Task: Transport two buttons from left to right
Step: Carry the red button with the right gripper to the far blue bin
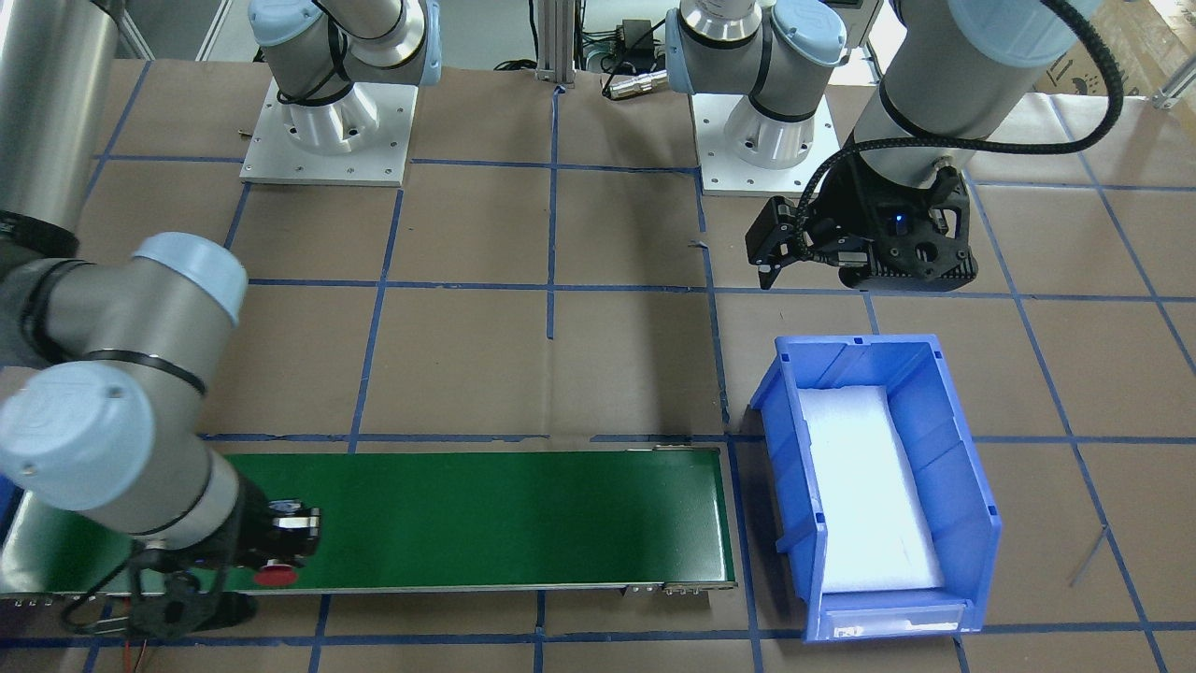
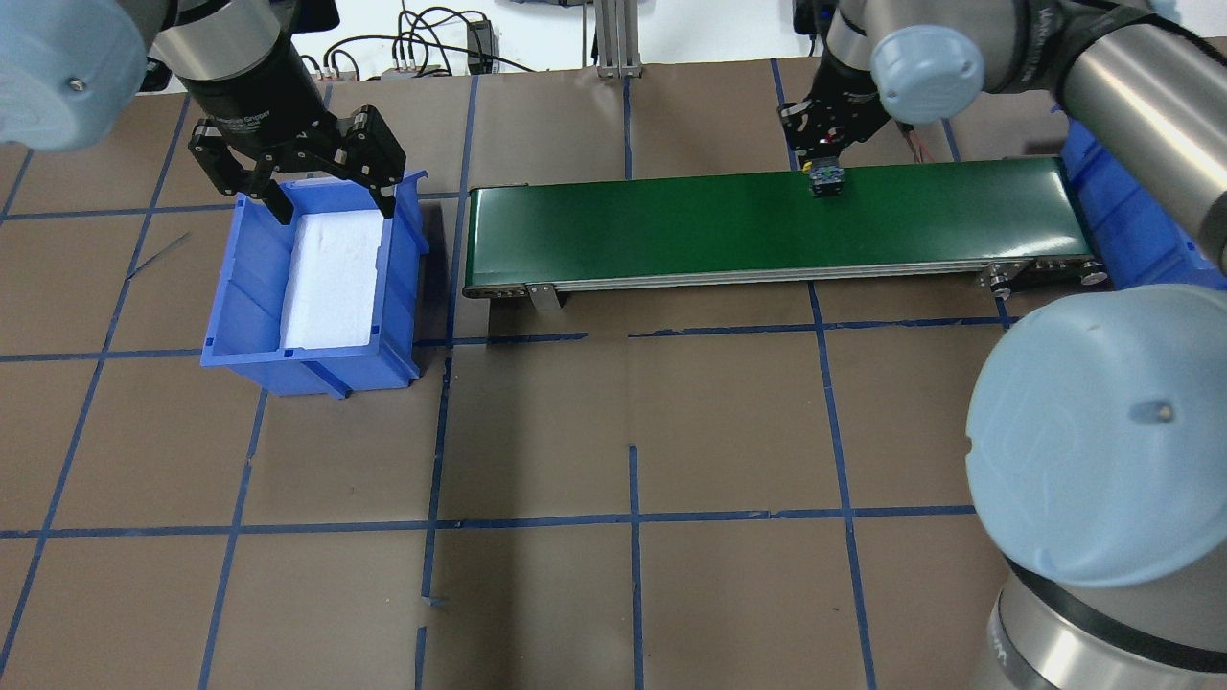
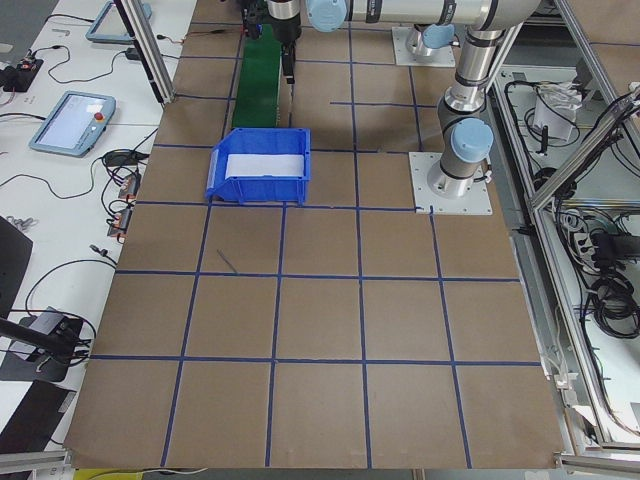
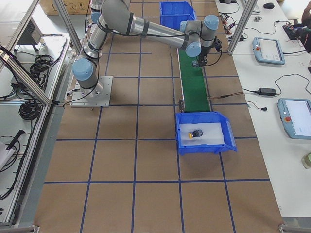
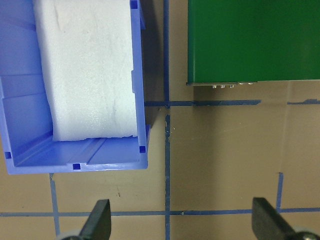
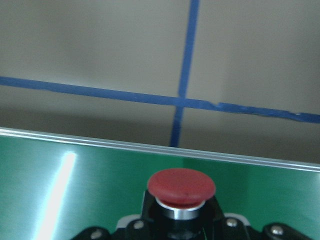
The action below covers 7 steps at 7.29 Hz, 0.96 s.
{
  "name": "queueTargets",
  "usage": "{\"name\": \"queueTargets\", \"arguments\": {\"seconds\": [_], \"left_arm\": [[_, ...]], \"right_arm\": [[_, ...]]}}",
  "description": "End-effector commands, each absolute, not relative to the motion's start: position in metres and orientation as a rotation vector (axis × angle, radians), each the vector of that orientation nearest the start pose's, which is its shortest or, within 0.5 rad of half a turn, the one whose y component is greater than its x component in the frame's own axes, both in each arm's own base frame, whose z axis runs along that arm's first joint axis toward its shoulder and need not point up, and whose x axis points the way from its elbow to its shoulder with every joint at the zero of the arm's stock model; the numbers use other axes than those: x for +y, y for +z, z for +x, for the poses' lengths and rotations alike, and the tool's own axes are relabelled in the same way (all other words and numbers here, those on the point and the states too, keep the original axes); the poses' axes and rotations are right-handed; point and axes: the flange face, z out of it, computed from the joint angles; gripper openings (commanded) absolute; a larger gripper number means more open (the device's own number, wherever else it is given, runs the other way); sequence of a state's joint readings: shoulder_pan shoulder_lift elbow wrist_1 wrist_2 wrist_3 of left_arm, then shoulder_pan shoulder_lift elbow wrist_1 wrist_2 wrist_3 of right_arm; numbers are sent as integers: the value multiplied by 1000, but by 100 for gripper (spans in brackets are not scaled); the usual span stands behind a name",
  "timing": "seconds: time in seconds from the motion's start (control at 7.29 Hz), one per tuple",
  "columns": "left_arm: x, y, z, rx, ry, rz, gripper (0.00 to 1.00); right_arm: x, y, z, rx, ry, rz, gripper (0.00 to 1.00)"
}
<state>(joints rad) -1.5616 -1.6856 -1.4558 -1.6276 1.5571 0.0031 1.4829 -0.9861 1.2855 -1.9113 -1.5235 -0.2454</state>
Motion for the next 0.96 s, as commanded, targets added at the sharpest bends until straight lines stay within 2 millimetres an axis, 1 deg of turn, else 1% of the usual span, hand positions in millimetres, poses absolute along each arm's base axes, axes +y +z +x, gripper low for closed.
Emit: {"name": "queueTargets", "arguments": {"seconds": [0.0,0.14,0.27,0.41,0.55,0.69,0.82], "left_arm": [[-536,480,-130,3154,89,-10,100],[-536,480,-130,3154,89,-10,100],[-536,480,-129,3154,89,-13,100],[-536,479,-130,3154,92,-10,100],[-536,480,-129,3154,89,-13,100],[-536,480,-129,3154,89,-13,100],[-536,480,-130,3154,89,-10,100]], "right_arm": [[-705,340,-49,3082,-17,-346,10],[-695,347,-105,3124,2,-380,10],[-685,349,-152,3153,37,-467,9],[-671,350,-202,3155,43,-480,9],[-660,358,-247,3172,23,-428,9],[-654,369,-272,3190,-8,-394,9],[-656,387,-290,3212,-56,-378,9]]}}
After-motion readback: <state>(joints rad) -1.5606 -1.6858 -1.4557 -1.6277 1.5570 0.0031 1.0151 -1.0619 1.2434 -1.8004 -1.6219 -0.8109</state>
